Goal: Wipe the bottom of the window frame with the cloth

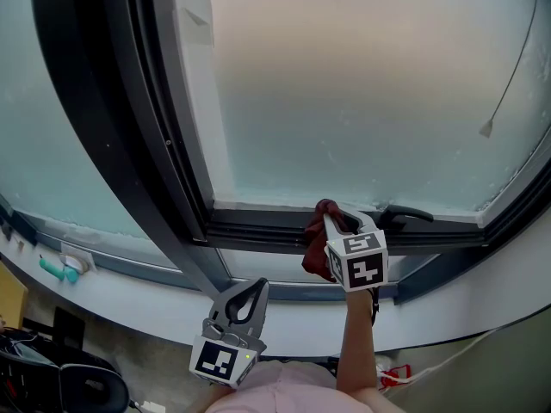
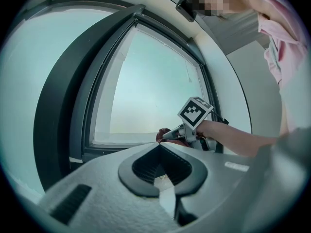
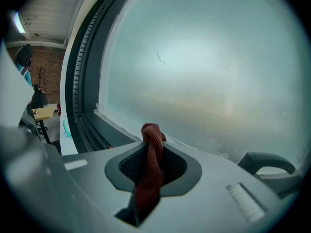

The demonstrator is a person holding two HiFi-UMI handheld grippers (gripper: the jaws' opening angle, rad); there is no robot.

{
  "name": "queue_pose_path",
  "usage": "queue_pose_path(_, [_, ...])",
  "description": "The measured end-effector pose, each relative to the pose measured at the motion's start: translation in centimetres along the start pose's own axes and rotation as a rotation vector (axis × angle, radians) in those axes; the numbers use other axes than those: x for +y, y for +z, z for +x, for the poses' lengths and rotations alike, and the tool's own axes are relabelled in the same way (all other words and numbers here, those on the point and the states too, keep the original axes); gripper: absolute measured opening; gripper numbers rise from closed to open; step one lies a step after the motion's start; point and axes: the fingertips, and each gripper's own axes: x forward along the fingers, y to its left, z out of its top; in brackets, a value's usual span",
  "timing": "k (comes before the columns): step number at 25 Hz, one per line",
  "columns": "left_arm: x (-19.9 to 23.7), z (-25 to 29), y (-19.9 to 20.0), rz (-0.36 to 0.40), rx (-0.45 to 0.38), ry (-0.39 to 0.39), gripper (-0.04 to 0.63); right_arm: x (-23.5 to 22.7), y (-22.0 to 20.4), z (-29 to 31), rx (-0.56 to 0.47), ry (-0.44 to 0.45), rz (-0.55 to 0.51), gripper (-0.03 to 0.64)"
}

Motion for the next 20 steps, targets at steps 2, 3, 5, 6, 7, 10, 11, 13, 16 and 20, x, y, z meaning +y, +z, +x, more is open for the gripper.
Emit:
queue_pose_path(2, [-0.1,0.1,-0.3,0.003,0.015,-0.004,-0.002,-0.2,-0.1,-0.1,0.000,-0.002,0.003,0.064])
queue_pose_path(3, [-0.1,0.1,-0.3,0.004,0.016,-0.005,-0.002,-0.3,-0.1,-0.1,0.000,-0.003,0.004,0.063])
queue_pose_path(5, [-0.2,0.3,-0.3,0.004,0.017,-0.007,-0.002,-0.4,-0.2,-0.1,0.000,-0.005,0.006,0.063])
queue_pose_path(6, [-0.3,0.3,-0.4,0.003,0.017,-0.008,-0.002,-0.5,-0.2,-0.2,0.000,-0.007,0.006,0.063])
queue_pose_path(7, [-0.3,0.4,-0.4,0.002,0.018,-0.009,-0.002,-0.6,-0.2,-0.2,0.001,-0.009,0.007,0.063])
queue_pose_path(10, [-0.5,0.5,-0.5,0.003,0.020,-0.012,-0.002,-0.8,-0.4,-0.4,0.002,-0.014,0.009,0.063])
queue_pose_path(11, [-0.5,0.5,-0.6,0.004,0.022,-0.012,-0.002,-0.9,-0.4,-0.4,0.002,-0.014,0.010,0.063])
queue_pose_path(13, [-0.5,0.6,-0.5,0.005,0.022,-0.010,-0.002,-0.9,-0.4,-0.4,0.001,-0.013,0.012,0.063])
queue_pose_path(16, [-0.5,0.7,-0.4,0.001,0.019,-0.010,-0.002,-1.0,-0.4,-0.4,0.002,-0.016,0.011,0.063])
queue_pose_path(20, [-0.6,0.8,-0.4,0.004,0.017,-0.013,-0.002,-1.7,-0.7,-0.7,0.004,-0.031,0.019,0.063])
